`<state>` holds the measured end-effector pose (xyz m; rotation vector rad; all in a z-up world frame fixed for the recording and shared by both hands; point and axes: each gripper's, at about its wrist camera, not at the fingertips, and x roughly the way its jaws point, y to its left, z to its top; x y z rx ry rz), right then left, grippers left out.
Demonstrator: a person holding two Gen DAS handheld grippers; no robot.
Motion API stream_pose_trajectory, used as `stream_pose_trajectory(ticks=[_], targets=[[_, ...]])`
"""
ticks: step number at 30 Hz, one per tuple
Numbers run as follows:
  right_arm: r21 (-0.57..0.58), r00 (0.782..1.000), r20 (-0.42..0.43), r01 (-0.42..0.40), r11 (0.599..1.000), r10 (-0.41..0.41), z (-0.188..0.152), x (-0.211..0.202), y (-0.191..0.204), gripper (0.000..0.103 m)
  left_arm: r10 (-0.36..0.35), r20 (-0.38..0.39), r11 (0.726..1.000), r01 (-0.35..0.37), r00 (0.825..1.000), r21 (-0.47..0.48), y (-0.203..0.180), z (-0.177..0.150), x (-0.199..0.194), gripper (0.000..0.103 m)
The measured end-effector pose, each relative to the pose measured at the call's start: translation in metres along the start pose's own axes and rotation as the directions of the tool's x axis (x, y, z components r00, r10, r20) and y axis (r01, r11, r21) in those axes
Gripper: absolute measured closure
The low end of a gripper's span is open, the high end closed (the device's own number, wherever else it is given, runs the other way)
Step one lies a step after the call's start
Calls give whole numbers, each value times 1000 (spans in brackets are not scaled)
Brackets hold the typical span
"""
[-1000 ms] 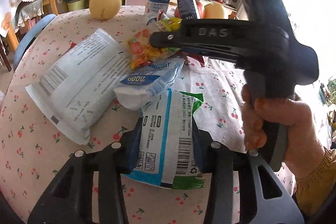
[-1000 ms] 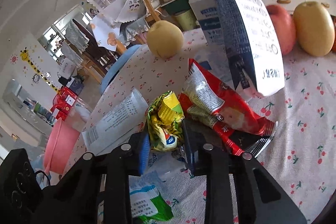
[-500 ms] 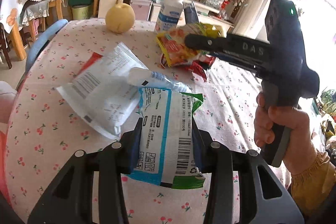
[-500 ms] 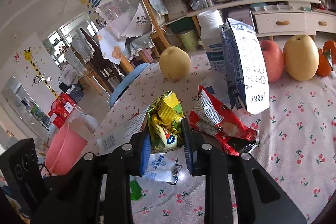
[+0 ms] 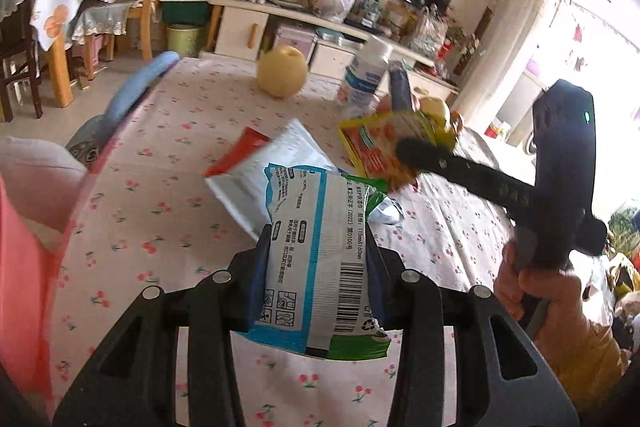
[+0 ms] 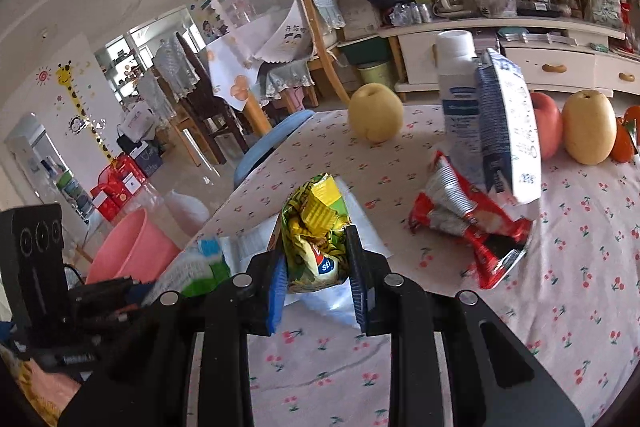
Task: Collect trash
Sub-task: 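Carry both held wrappers to the pink bucket and release them inside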
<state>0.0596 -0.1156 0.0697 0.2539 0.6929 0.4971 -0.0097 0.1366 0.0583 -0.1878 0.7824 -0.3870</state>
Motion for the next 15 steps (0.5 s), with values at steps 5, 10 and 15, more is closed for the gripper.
stream_pose_trajectory(ticks=[5,10,15], targets=[[-18,1000,-8,-15,1000,15,-3,5,18,75,19,42,999,-17,999,-45,21,2,-17,60],[-33,999,-24,-47,998,46,-11,11,45,75,51,87,994,-42,995,-101,46,2,-36,60],[-70,994,-45,-99,993,96,-16,20,90,75,107,140,982,-83,984,-170,77,0,-61,60]])
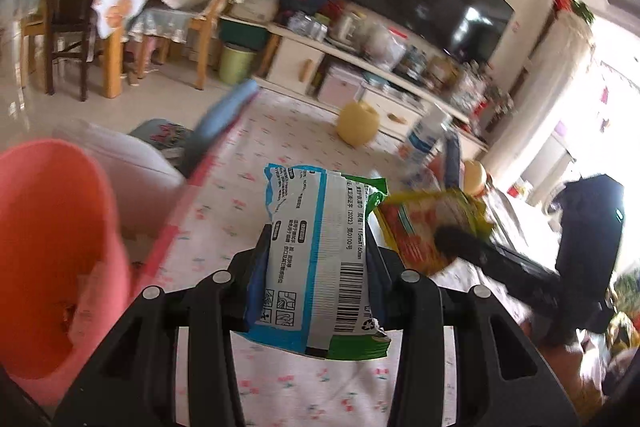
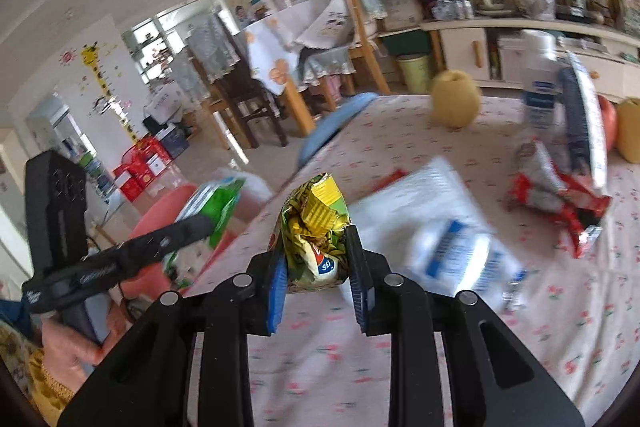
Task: Collect trash
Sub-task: 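Carry both held wrappers to the pink bucket and release them inside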
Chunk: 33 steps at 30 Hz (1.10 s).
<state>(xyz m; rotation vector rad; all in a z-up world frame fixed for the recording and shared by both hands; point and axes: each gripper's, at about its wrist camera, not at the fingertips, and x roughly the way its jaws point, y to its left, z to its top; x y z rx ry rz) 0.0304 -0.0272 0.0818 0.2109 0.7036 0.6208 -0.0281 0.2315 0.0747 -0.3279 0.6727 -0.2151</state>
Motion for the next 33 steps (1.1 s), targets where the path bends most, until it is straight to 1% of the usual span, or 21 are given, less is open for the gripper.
stream_pose_trajectory(ticks=[4,7,10,13,15,16,20,21,22,23,24,25,27,28,29,31,33], targets=[[-13,998,-6,-65,998,65,0,14,39,75,72,56,996,-69,996,-61,31,5,-20,60],[-16,994,-13,-110,994,110,0,27,66,75,139,99,985,-127,985,-120,57,7,-36,60],[-42,991,-28,-135,990,134,4,43,95,74,220,141,963,-192,965,-192,84,8,-55,60],[-66,987,-49,-154,986,151,10,59,121,75,281,161,936,-232,946,-266,105,8,-68,60],[-87,985,-64,-167,982,162,13,72,141,75,316,170,917,-254,933,-308,117,8,-75,60],[-94,983,-73,-176,980,170,14,80,152,74,326,170,911,-260,930,-320,121,8,-77,60],[-119,979,-98,-189,975,178,11,101,177,74,385,169,876,-301,907,-378,140,8,-85,60],[-116,976,-113,-199,973,186,11,110,183,72,394,172,871,-307,903,-383,144,9,-87,58],[-111,972,-131,-210,971,195,10,118,187,72,409,170,864,-322,896,-386,146,9,-89,53],[-109,972,-140,-203,973,187,9,124,188,71,424,165,857,-336,890,-391,149,9,-89,44],[-106,973,-150,-190,976,173,7,130,190,64,435,159,851,-347,886,-395,151,9,-89,41],[-100,973,-155,-186,977,170,5,131,190,59,440,156,848,-352,884,-397,152,10,-87,38],[-76,977,-145,-170,983,158,2,129,187,36,453,152,844,-368,878,-391,151,12,-85,30],[-72,979,-136,-160,984,149,-1,124,185,32,461,154,842,-377,874,-386,149,12,-84,23],[-75,984,-119,-141,987,132,-3,117,181,27,471,160,842,-388,867,-376,147,12,-84,20],[-91,991,-95,-98,991,89,-5,105,176,22,477,170,845,-396,862,-359,142,11,-85,18],[-101,996,-76,-56,993,48,-8,95,170,15,466,180,856,-390,866,-338,138,9,-83,16]])
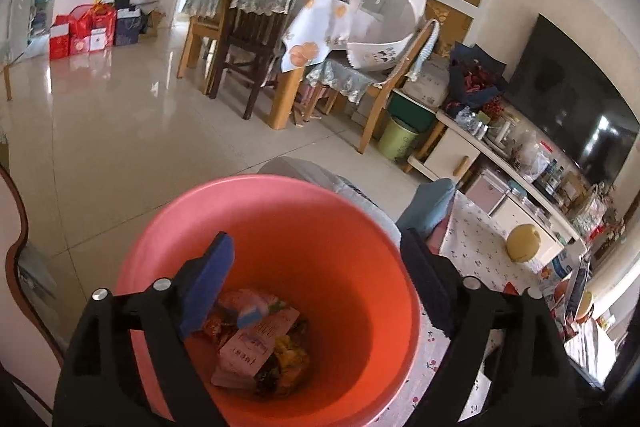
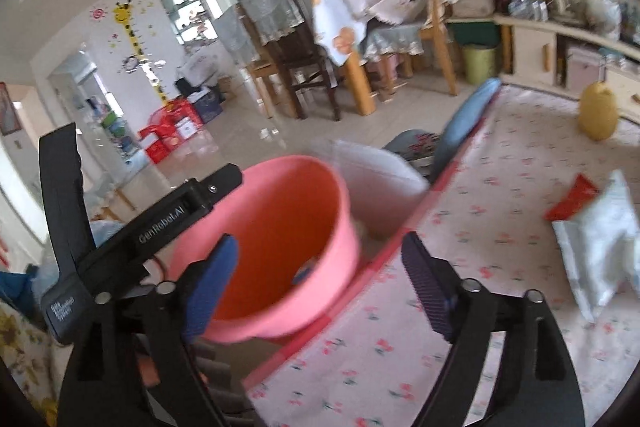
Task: Collect trash
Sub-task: 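Carry both held wrappers to the pink bucket and release them inside, then move both open tools back over the table toward the remaining trash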
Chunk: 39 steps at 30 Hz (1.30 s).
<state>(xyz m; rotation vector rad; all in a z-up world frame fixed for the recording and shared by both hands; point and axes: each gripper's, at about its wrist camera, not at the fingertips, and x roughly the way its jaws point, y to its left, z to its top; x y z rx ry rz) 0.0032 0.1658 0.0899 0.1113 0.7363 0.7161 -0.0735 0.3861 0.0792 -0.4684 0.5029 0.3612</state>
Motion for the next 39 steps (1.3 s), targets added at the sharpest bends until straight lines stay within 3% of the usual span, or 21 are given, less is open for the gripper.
stream_pose_trajectory(ticks=[8,18,28,33,39], targets=[[-17,992,-14,128,992,-128,-28,-28,-26,14,-139,94,989,133,986,69,-25,-8,-12,13],[-82,971,5,237,968,-238,-59,-67,-46,10,-218,103,955,191,970,229,-63,-19,-19,13],[-103,959,13,283,954,-284,-79,-94,-57,8,-195,66,915,157,979,372,-98,-35,-21,13],[-92,957,12,289,953,-290,-85,-104,-63,8,-175,-30,915,174,984,363,-106,-40,-9,13],[-80,954,33,299,951,-297,-89,-117,-69,8,-168,-54,912,176,984,370,-116,-49,-6,13]])
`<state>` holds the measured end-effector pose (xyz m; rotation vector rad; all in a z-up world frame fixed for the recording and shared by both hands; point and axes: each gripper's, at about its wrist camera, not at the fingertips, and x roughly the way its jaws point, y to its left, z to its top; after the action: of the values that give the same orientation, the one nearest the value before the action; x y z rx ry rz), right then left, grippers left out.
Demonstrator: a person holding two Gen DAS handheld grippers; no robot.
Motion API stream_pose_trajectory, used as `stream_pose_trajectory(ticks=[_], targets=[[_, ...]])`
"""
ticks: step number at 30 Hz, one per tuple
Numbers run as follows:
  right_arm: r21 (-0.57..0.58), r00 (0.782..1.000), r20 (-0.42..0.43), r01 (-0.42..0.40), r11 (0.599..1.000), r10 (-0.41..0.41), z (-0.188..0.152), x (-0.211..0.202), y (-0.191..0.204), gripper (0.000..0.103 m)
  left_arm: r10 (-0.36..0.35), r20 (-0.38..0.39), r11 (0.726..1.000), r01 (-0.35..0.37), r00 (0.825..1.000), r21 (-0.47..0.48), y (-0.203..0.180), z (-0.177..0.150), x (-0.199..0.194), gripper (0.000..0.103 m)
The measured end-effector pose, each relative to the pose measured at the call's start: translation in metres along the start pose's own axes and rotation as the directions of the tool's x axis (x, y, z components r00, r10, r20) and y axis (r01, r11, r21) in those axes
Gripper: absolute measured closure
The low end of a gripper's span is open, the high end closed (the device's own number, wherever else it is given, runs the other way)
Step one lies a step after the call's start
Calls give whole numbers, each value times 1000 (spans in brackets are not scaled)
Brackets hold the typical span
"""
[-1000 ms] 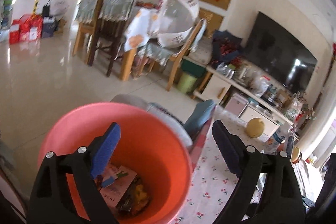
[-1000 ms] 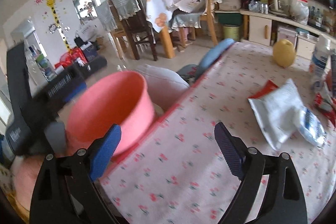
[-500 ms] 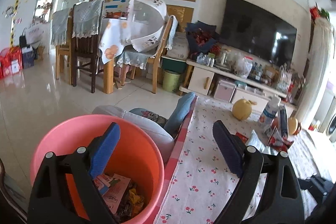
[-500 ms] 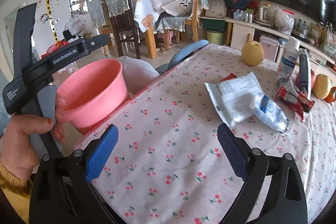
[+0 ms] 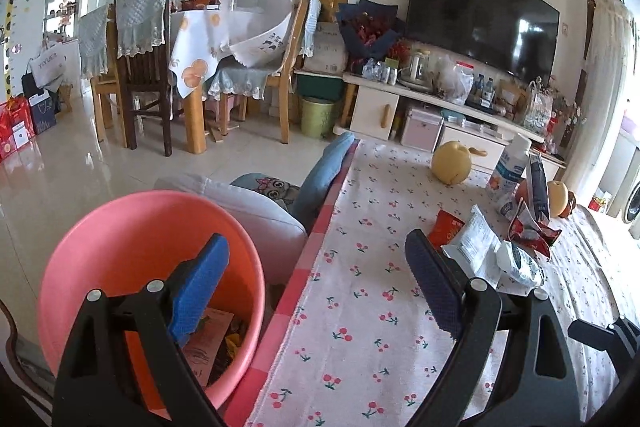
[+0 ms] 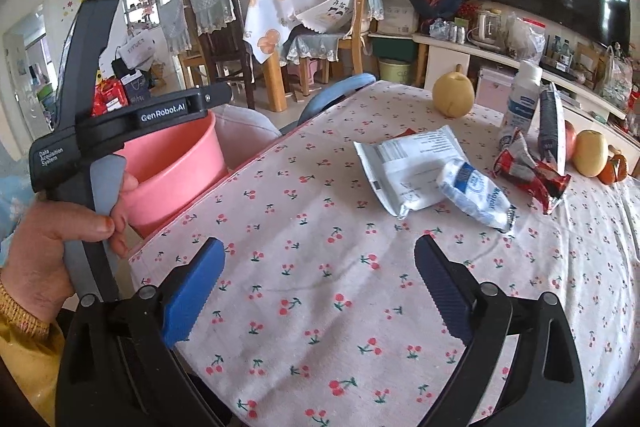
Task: Collect trash
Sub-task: 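Move both open tools back over the table toward the remaining trash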
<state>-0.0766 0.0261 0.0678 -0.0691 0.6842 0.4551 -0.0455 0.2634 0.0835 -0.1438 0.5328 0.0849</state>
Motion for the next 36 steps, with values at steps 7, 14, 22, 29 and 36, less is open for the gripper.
stream_pose_trajectory(ticks=[7,14,22,29,36], targets=[[32,1000,23,6,999,-7,-3,-12,-17,8,-10,-25,1000,10,1000,10,-17,-1,4,13],[72,999,31,15,997,-18,-8,-23,-39,8,-36,-38,999,37,999,23,-38,-3,8,13],[113,998,36,39,993,-44,-12,-32,-64,8,-52,-54,996,55,997,69,-68,-7,14,13],[188,995,56,74,979,-86,-12,-45,-102,8,-73,-76,990,82,994,114,-96,-13,19,13],[276,983,49,156,949,-176,-12,-52,-156,8,-137,-110,980,151,984,133,-125,-19,25,13]])
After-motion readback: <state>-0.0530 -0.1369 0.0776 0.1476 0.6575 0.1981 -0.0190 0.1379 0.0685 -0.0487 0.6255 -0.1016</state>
